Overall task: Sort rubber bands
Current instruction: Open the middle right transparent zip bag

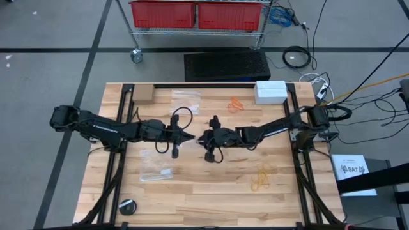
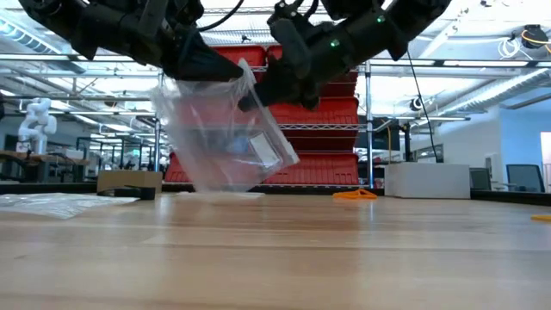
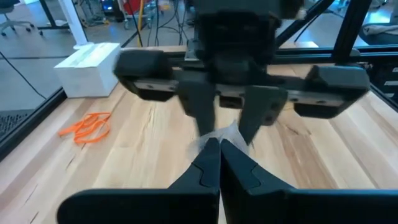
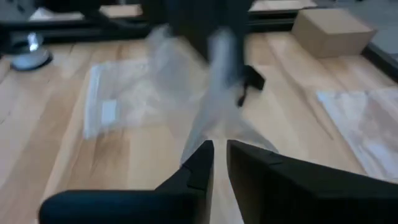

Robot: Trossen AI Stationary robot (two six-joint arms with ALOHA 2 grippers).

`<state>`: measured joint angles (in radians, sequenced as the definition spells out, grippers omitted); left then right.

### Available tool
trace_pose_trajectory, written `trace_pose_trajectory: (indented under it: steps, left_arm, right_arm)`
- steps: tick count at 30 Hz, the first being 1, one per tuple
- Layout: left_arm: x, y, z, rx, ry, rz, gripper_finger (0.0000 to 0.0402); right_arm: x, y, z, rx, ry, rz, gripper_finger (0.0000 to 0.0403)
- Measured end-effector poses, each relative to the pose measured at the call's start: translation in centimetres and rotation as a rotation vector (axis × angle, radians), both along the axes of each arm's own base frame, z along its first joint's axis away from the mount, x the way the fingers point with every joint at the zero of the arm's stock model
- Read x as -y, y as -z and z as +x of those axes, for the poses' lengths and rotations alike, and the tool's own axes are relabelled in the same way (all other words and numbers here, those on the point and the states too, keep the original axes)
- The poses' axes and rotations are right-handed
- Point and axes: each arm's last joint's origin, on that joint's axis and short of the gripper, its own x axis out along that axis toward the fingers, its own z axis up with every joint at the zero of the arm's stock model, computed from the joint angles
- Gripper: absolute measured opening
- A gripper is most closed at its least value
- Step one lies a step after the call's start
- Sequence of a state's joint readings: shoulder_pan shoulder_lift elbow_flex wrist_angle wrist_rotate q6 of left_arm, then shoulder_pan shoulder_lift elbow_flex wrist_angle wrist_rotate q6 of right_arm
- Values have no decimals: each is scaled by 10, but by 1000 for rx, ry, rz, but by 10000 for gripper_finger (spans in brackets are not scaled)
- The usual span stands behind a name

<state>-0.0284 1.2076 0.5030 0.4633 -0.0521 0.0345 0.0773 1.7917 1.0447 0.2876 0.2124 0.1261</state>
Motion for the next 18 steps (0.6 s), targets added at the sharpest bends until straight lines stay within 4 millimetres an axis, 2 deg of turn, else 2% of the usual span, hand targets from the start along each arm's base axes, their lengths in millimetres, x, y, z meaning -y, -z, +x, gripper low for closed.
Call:
trace_pose_trajectory:
  steps: [6,9,13,18]
  left_arm:
    - [0,-1,0,7,2,-1,0]
    - [0,-1,0,8,2,-1,0]
    - [0,-2,1,25,-1,-2,0]
    - [0,-2,0,22,-2,-2,0]
  right_arm:
    - [4,-1,3,46,7,19,86]
    - [3,1,3,14,-117,76,89]
    - [1,2,3,4,-175,89,66]
    - [1,6,1,-36,-180,65,11]
